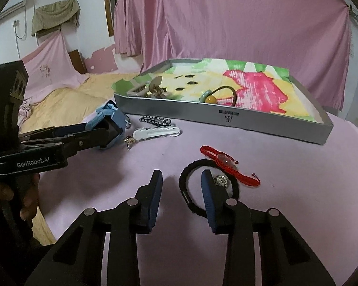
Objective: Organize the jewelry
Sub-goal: 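Grasp the blue smartwatch by its case with the left gripper, then lower the blue smartwatch into the tray and release it with the left gripper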
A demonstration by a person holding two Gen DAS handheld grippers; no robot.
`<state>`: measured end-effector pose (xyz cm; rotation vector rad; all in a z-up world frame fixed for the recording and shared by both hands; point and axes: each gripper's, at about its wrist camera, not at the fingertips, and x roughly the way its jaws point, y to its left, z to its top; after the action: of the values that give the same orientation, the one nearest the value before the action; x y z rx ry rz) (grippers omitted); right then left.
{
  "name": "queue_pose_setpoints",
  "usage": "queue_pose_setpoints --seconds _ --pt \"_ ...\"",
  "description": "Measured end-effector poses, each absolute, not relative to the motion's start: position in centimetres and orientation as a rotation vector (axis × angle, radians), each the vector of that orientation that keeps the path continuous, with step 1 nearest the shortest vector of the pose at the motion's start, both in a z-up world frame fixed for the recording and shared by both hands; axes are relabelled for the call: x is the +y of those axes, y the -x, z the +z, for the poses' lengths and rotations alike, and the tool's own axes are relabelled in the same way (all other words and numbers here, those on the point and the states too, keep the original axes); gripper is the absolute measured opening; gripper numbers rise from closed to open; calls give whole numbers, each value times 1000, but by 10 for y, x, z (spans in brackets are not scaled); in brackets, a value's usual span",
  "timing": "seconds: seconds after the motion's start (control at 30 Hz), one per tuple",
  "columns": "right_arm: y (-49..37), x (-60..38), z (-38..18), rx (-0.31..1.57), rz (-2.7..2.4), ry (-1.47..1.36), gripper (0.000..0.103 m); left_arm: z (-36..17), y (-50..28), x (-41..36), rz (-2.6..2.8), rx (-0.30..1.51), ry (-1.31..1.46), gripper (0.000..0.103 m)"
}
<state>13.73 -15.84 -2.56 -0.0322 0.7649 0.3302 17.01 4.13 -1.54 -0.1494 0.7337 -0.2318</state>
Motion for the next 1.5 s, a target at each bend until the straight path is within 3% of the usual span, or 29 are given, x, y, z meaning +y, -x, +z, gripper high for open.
queue_pose_setpoints --seconds 0.13,0.5,1.5 --pt "-140 -158 -27 779 324 26 21 -17 -174 39 -238 751 151 59" --pt "-141 -158 -29 770 330 34 6 -16 -173 31 -264 745 138 31" --pt "-126 -185 23 493 421 -5 5 27 -152 13 -268 554 163 24"
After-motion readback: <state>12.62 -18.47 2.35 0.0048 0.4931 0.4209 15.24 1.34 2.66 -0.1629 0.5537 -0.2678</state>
